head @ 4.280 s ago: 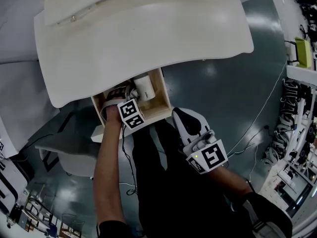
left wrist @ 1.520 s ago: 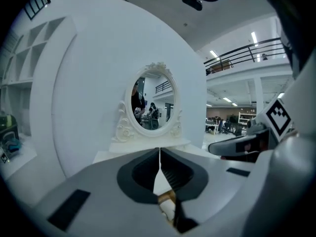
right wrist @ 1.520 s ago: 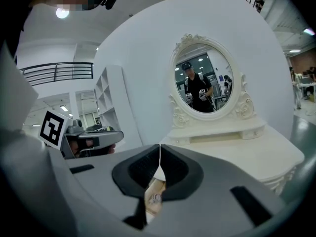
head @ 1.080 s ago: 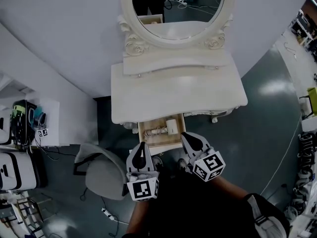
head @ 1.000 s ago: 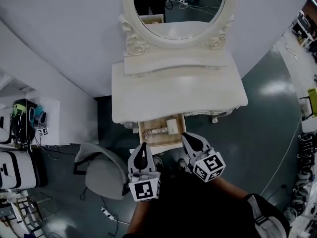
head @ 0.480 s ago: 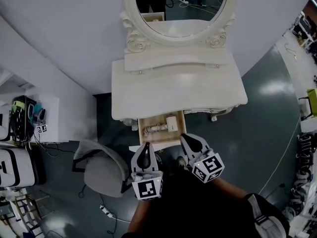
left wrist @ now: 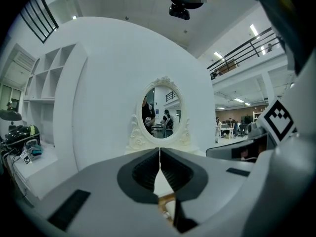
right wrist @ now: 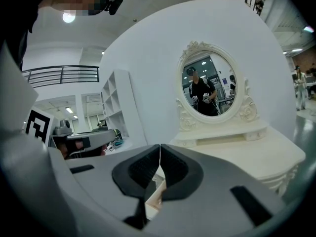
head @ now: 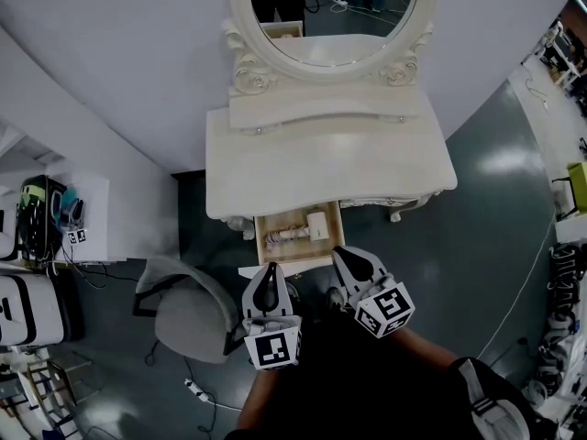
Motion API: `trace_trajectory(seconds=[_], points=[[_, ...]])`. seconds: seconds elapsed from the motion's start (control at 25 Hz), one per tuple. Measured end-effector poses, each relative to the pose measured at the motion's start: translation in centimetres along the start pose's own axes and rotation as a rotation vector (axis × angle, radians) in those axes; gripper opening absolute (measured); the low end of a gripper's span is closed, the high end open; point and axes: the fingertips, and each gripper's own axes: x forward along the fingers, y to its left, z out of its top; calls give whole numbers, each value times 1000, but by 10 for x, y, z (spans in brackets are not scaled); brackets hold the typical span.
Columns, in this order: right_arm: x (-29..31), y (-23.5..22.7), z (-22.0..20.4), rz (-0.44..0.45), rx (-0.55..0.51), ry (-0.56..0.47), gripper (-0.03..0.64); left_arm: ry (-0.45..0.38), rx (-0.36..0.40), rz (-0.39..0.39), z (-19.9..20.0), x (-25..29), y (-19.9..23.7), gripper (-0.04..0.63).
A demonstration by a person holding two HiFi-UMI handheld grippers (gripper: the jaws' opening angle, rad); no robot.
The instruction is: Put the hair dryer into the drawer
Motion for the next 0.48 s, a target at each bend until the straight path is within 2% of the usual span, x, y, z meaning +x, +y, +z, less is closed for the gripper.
trace_trajectory(seconds=[0.28,0.4,0.48], points=[[-3,3,-2,-1,10,1,32,0,5,7,-1,-6,0,26],[-2,4,-6,5,15,-1,32,48,26,11,-13,-9,2,26],[-1,3,-7,7,14,0,32,23,18,7,-7,-7,0,26]])
